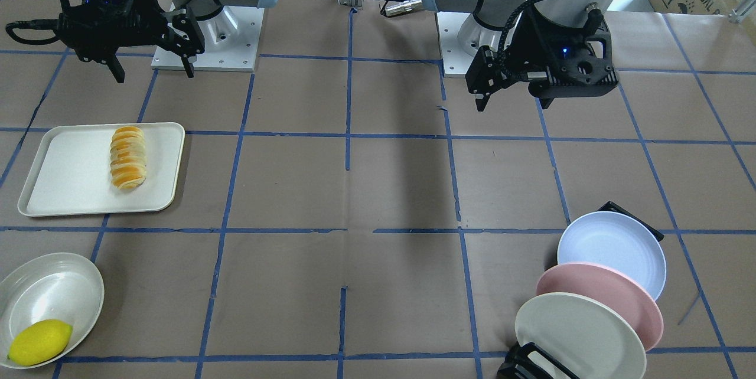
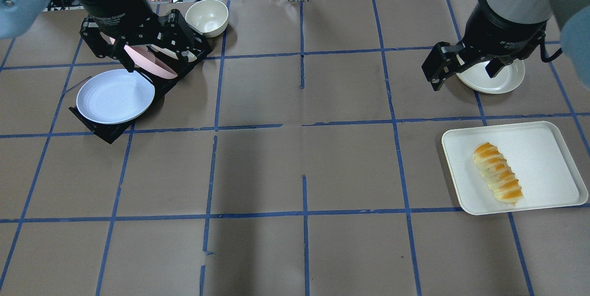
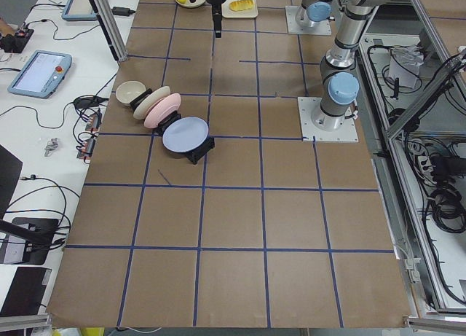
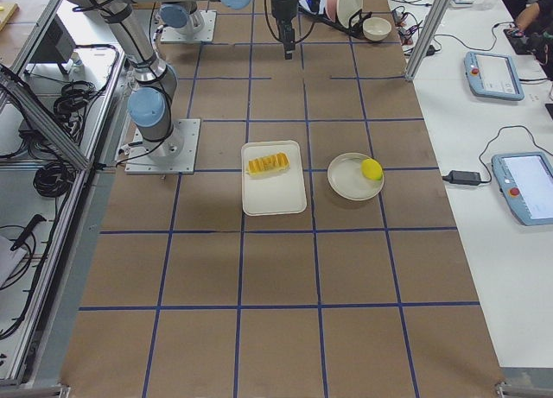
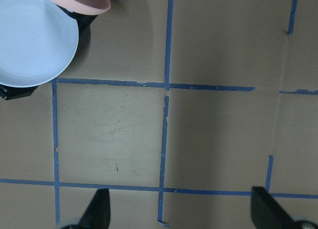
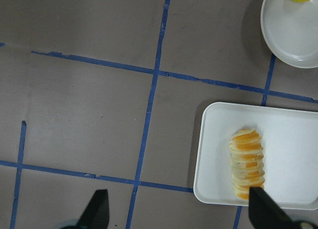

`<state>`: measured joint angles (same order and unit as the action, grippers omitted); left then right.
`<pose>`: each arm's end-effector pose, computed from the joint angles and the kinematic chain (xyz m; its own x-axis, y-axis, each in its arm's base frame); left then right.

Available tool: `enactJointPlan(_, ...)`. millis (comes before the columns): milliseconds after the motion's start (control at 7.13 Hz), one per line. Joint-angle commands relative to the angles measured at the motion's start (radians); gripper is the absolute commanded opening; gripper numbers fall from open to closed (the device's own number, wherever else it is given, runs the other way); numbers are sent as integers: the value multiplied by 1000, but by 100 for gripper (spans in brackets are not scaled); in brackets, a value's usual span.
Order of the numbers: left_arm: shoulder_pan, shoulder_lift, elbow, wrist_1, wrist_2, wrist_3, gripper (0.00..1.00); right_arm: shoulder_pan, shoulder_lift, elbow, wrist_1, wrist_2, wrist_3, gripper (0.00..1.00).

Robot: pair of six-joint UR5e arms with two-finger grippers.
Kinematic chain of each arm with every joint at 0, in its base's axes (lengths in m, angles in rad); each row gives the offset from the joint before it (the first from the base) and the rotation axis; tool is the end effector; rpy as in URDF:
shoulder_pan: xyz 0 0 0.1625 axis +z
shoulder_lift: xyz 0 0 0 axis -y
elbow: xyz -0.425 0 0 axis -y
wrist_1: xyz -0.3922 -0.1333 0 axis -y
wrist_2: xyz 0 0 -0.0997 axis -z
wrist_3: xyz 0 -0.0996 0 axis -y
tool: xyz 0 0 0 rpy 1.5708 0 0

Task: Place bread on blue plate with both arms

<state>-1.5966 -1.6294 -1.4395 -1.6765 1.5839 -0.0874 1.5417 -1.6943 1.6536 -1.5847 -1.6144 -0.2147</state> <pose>-0.1452 -0.5088 0.5124 -0.9980 -0.0611 -0.0159 -0.0616 0.9976 0.0317 0.1160 -0.4481 0.5063 -0.9818 -0.1819 0.0542 -0.1844 0.9819 -0.0441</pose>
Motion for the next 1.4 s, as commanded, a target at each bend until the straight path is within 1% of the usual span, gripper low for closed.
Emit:
enactJointPlan(0,0,0,1,1,-1,2,100,0,1,0,0,-1,-2,100)
enactJointPlan(421,3,17,-24,3,-1,24,100,0,1,0,2,1,-2,100)
enactJointPlan(561,18,17,-22,6,2,72,100,0,1,0,2,-1,-2,100)
enactJointPlan(701,59,28,-24,-3,1,148,100,0,1,0,2,-1,-2,100)
enactJointPlan(841,114,25,-24,-8,-1,234,100,0,1,0,2,-1,-2,100)
enactJointPlan(981,213,8,-25,0,-11,388,100,0,-1,0,0,-1,8,100)
enactJointPlan(1121,310,-22,-35,7,-15,488,100,0,1,0,11,2,38,100)
enactJointPlan(1262,372,-77,-12,21,-27,564,100,-5,2,2,18,2,108,100)
